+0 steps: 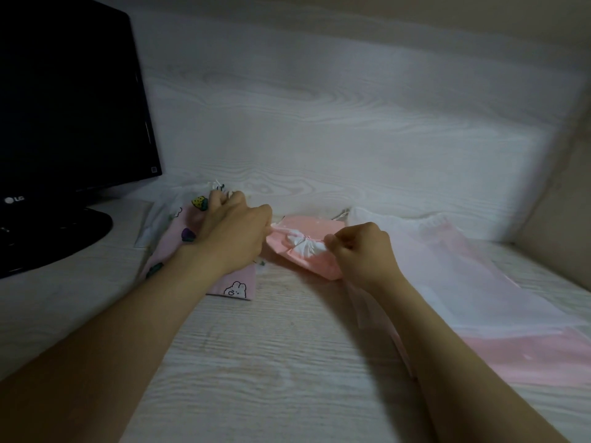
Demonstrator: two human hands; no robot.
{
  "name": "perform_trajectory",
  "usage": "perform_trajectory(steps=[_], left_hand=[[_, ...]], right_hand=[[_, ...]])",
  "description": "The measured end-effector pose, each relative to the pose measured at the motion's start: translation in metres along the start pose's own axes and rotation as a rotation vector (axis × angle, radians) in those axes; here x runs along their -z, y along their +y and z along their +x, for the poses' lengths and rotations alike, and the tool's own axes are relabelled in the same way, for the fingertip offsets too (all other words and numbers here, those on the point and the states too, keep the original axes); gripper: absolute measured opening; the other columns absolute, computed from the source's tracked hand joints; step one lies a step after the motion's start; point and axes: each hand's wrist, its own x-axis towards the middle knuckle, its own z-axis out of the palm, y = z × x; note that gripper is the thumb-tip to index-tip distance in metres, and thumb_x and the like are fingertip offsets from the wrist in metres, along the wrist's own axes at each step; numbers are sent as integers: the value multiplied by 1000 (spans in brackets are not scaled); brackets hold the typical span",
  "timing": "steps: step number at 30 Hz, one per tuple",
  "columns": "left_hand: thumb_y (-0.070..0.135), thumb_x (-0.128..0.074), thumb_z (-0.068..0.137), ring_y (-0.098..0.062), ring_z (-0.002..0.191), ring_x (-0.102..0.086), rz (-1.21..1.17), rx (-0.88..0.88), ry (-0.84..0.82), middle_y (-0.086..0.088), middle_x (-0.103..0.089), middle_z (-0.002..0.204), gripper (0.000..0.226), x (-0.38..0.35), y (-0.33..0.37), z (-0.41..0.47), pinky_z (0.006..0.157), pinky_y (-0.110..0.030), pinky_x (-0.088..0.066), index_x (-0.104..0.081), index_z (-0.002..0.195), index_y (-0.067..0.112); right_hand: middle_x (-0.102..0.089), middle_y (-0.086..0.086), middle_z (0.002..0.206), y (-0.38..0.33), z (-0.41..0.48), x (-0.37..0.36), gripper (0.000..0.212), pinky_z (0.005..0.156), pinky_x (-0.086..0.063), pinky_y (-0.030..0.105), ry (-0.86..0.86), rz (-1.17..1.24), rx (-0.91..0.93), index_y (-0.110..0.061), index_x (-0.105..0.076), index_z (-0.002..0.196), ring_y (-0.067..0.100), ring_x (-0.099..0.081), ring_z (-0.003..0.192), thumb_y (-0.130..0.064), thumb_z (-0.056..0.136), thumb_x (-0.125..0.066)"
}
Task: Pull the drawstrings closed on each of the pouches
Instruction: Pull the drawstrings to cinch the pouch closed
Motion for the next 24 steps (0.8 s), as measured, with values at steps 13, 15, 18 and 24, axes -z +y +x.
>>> perform_trajectory(steps=[13,15,18,24], left_hand=[[59,-58,100,-25,54,-56,-576,90,-95,-19,-58,62,69,5,23,-5,58,-25,-38,-57,71,-4],[64,-64,95,-18,58,-59,-571,72,-52,-12,-64,65,64,3,24,-6,58,-26,-39,-62,75,3],[56,-80,87,1,59,-56,-622,40,-5,8,-62,65,41,2,25,-7,60,-24,-42,-62,80,19],[39,-86,85,-1,70,-59,-645,-30,24,11,-63,76,17,0,27,-3,64,-20,-42,-75,86,27]], right_hand=[[-74,1,70,-14,-6,0,21,72,-57,34,-63,246,-88,-14,-72,74,20,-71,74,-16,91,-60],[-73,1,69,-15,-7,0,21,73,-57,37,-86,251,-97,-14,-71,71,21,-71,73,-17,88,-60],[-72,0,68,-16,-8,0,22,72,-55,36,-110,256,-97,-14,-69,69,19,-69,72,-18,88,-59],[-70,2,67,-20,-10,0,20,67,-52,33,-132,282,-87,-14,-66,68,14,-61,64,-26,83,-61]])
